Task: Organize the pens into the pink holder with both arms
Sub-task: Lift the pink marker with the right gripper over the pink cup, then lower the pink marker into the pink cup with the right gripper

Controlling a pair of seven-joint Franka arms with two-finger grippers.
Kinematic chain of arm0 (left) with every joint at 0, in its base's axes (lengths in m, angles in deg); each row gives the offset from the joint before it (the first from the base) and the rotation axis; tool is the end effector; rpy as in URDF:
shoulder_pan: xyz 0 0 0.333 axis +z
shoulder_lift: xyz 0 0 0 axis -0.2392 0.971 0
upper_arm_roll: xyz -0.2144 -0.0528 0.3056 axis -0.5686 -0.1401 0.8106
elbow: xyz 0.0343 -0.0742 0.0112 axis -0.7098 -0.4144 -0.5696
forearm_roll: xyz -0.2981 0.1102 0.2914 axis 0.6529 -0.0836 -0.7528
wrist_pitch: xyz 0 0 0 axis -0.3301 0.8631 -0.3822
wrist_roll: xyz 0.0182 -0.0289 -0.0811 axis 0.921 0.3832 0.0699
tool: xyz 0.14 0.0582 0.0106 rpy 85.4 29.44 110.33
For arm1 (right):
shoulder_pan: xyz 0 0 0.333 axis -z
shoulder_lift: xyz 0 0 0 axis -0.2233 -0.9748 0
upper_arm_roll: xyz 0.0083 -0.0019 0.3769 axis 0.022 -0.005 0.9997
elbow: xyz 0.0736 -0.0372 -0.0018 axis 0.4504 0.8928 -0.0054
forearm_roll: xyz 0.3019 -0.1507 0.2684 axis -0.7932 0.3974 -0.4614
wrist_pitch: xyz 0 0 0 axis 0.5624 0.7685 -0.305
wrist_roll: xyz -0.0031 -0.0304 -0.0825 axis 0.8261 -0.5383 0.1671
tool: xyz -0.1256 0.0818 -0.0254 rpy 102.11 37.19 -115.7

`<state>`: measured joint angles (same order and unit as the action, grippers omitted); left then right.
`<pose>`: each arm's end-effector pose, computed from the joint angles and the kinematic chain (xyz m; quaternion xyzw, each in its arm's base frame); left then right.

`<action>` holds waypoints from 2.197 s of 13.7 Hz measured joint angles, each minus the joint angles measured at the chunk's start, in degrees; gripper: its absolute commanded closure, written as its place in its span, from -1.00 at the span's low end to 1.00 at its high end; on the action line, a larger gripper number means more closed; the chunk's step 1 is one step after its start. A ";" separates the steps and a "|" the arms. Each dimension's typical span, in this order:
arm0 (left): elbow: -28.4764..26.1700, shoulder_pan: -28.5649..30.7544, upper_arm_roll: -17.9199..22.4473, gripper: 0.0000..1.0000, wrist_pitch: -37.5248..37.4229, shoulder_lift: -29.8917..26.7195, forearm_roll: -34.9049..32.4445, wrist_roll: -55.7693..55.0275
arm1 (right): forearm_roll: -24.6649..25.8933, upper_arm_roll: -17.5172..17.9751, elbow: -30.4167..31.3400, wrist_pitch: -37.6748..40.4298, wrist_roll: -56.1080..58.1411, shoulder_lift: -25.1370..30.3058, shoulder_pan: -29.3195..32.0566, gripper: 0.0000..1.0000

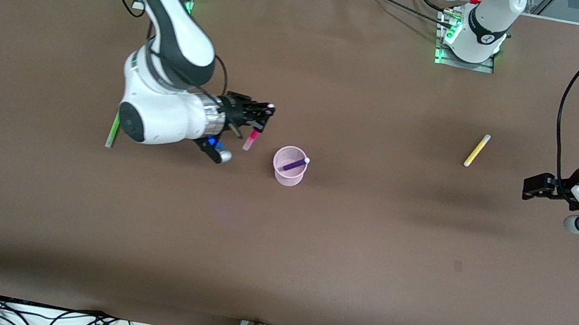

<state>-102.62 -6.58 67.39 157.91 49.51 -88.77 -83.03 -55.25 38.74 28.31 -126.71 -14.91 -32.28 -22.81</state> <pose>0.6796 -0.0026 0.5166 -0.9993 0.0213 0.0255 0.0175 0.5937 0.4382 0.3361 -0.8786 0.2528 0.3408 0.2189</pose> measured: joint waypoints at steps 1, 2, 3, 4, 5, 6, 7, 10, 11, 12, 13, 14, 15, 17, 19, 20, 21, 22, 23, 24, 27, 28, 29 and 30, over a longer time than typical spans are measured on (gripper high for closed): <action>-0.01 0.00 0.00 -1.00 0.00 0.00 0.00 0.00 | -0.31 0.02 -0.11 -1.55 -0.98 -0.08 -1.82 1.00; -0.02 0.00 0.00 -1.00 0.00 0.00 0.00 0.00 | -0.33 0.03 -0.12 -2.37 -1.55 -0.36 -3.13 1.00; -0.04 0.00 0.00 -1.00 0.00 0.00 0.00 0.00 | -0.33 0.02 -0.13 -2.68 -1.59 -0.80 -3.85 1.00; -0.05 0.00 0.00 -1.00 0.00 0.00 0.00 0.00 | -0.33 0.03 -0.28 -2.90 -1.51 -1.29 -4.22 1.00; -0.06 0.00 0.00 -1.00 0.00 0.00 0.00 0.00 | -0.33 0.02 -0.86 -3.14 -1.45 -1.86 -4.33 1.00; -0.07 0.00 0.00 -1.00 0.00 0.00 0.00 0.00 | -0.33 0.02 -2.18 -3.20 -1.44 -2.57 -4.35 1.00; -0.07 0.00 0.00 -1.00 0.00 0.00 0.00 0.00 | -0.33 0.01 -4.08 -3.20 -1.44 -3.37 -4.45 1.00; -0.10 0.00 0.00 -1.00 0.00 0.00 0.00 0.00 | -0.38 0.01 -8.40 -3.69 -1.48 -5.83 -4.96 1.00; -0.11 0.00 0.00 -1.00 0.00 0.00 0.00 0.00 | -0.76 0.01 -8.76 -4.58 -1.49 -6.61 -5.06 1.00; -0.11 0.00 0.00 -1.00 0.00 0.00 0.00 0.00 | -1.93 0.01 -8.82 -5.20 -1.49 -7.29 -5.15 1.00; -0.11 0.00 0.00 -1.00 0.00 0.00 0.00 0.00 | -3.10 0.01 -8.83 -5.57 -1.49 -7.93 -5.30 1.00; -0.12 0.00 0.00 -1.00 0.00 0.00 0.00 0.00 | -3.76 0.01 -8.83 -5.76 -1.49 -8.37 -5.50 1.00; -0.13 0.00 0.00 -1.00 0.00 0.00 0.00 0.00 | -4.06 0.01 -8.87 -5.84 -1.49 -8.64 -5.72 1.00; -0.14 0.00 0.00 -1.00 0.00 0.00 0.00 0.00 | -4.11 0.01 -8.91 -5.90 -1.49 -8.88 -6.02 1.00; -0.15 0.00 0.00 -1.00 0.00 0.00 0.00 0.00 | -4.11 0.00 -8.88 -5.97 -1.44 -9.33 -6.08 1.00; -0.15 0.00 0.00 -1.00 0.00 0.00 0.00 0.00 | -4.11 -0.02 -8.87 -6.14 -1.20 -9.75 -6.08 1.00; -0.15 0.00 0.00 -1.00 0.00 0.00 0.00 0.00 | -4.10 -0.05 -8.87 -6.42 -0.84 -10.22 -6.08 1.00; -0.16 0.00 0.00 -1.00 0.00 0.00 0.00 0.00 | -4.10 -0.09 -8.87 -6.73 -0.36 -10.74 -6.08 1.00; -0.16 0.00 0.00 -1.00 0.00 0.00 0.00 0.00 | -4.10 -0.13 -8.87 -7.18 0.13 -11.19 -6.08 1.00; -0.16 0.00 0.00 -1.00 0.00 0.00 0.00 0.00 | -4.10 -0.14 -8.87 -7.77 0.40 -11.56 -6.08 1.00; -0.16 0.00 0.00 -1.00 0.00 0.00 0.00 0.00 | -4.08 -0.22 -8.87 -8.31 2.05 -12.18 -6.08 1.00; -0.16 0.00 0.00 -1.00 0.00 0.00 0.00 0.00 | -4.08 -0.36 -8.87 -8.39 2.79 -12.28 -6.08 1.00; -0.16 0.00 0.00 -1.00 0.00 0.00 0.00 0.00 | -4.08 -0.57 -8.87 -8.44 3.12 -12.40 -6.07 1.00; -0.16 -0.01 0.00 -1.00 0.00 0.00 0.00 0.00 | -4.08 -0.77 -8.87 -8.45 3.34 -12.55 -6.07 0.92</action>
<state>-102.78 -6.59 67.39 157.92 49.51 -88.77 -83.03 -59.33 37.97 19.44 -135.15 -11.58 -44.83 -28.88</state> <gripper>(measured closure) 0.000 0.815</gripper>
